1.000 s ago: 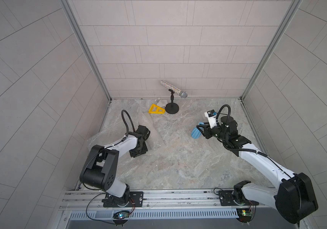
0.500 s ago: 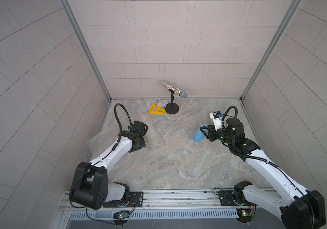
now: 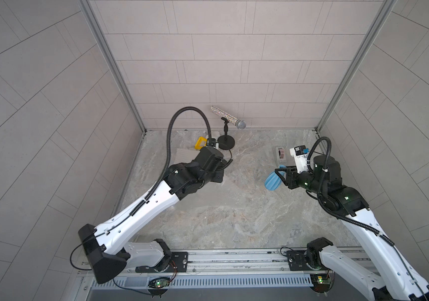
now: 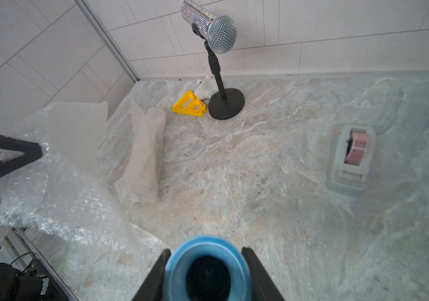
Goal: Wrap vases in bubble wrap
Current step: Pick up the bubble wrap from the center of the board, then place the bubble wrap at the center of the board.
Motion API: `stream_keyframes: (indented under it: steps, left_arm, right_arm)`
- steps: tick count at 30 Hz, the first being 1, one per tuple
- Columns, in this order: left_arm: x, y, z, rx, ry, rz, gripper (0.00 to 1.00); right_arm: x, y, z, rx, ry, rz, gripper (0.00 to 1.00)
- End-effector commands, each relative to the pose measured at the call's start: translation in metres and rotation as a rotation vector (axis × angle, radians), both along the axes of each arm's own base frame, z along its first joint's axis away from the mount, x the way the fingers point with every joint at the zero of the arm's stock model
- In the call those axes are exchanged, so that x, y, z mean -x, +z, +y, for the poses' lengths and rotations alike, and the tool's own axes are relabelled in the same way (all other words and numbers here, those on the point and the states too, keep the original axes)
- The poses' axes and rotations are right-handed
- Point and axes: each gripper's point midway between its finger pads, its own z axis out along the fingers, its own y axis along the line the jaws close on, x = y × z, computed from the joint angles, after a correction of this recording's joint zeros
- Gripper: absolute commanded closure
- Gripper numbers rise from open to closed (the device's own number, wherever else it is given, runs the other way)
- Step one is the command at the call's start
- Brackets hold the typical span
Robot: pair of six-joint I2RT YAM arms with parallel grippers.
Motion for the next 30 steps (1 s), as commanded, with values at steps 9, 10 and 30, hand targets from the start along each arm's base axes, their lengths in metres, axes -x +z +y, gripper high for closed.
stream_keyframes:
  steps: [9,10,30]
  left_arm:
    - [-0.003,-0.049,-0.098,0.020,-0.021,0.044,1.00]
    - [-0.008,-0.058,-0.106,0.043,-0.012,0.065,1.00]
    - [-0.066,-0.114,-0.177,0.131,0.027,0.316,0.07]
  right_arm:
    - [0.030,0.013,-0.056,0.125,-0.238,0.007,1.00]
    - [0.029,0.010,-0.058,0.128,-0.248,0.013,1.00]
    - [0.017,-0.010,-0.069,0.217,-0.286,0.154,1.00]
